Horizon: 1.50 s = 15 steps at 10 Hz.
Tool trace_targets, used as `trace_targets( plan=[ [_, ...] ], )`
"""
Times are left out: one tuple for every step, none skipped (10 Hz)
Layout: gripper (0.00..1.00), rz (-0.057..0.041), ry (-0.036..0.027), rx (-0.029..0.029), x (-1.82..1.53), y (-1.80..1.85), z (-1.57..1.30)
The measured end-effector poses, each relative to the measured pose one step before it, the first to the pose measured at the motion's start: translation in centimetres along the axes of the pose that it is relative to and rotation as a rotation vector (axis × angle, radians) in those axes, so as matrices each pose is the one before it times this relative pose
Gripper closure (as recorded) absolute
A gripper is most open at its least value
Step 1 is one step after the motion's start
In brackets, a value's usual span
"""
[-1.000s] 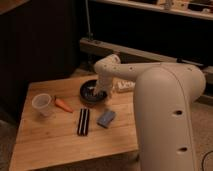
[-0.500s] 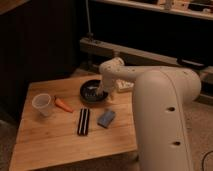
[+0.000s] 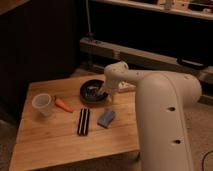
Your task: Drag the ceramic bowl in a circle
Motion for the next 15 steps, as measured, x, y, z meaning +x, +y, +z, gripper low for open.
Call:
trace_targets(
  plan=[
    [0.53, -0.00393, 0.0001, -0.00335, -0.196, 0.132, -0.077],
    [0.64, -0.00554, 0.00175, 0.00094, -0.02, 0.16, -0.053],
    [0.73, -0.00635, 0.00156, 0.00551, -0.021, 0.144, -0.047],
    [0.82, -0.00714, 0.00069, 0.0073, -0.029, 0.159, -0.023],
    [0.94, -0.01345, 0.00613, 0.02014, 0.163, 0.203, 0.127],
    [0.98, -0.00791, 0.0037, 0.01194, 0.093, 0.183, 0.059],
    [1.0, -0.00847, 0.00494, 0.0167, 0.036, 0.093, 0.201],
    [1.0, -0.00927, 0.01127, 0.02515, 0.149, -0.042, 0.207],
    [1.0, -0.0077, 0.01124, 0.01646, 0.182, -0.027, 0.184],
    [1.0, -0.0105, 0.00963, 0.01338, 0.152, 0.01, 0.126],
    [1.0, -0.02047, 0.01357, 0.01703, 0.244, -0.031, 0.169],
    [1.0, -0.0347, 0.01394, 0.01765, 0.449, -0.011, 0.091],
    [1.0, -0.0437, 0.00911, 0.0141, 0.664, 0.18, -0.247],
    [1.0, -0.02702, 0.00726, 0.0084, 0.569, -0.104, -0.3],
    [1.0, -0.0137, 0.00368, 0.00277, 0.364, -0.541, -0.447]
  ],
)
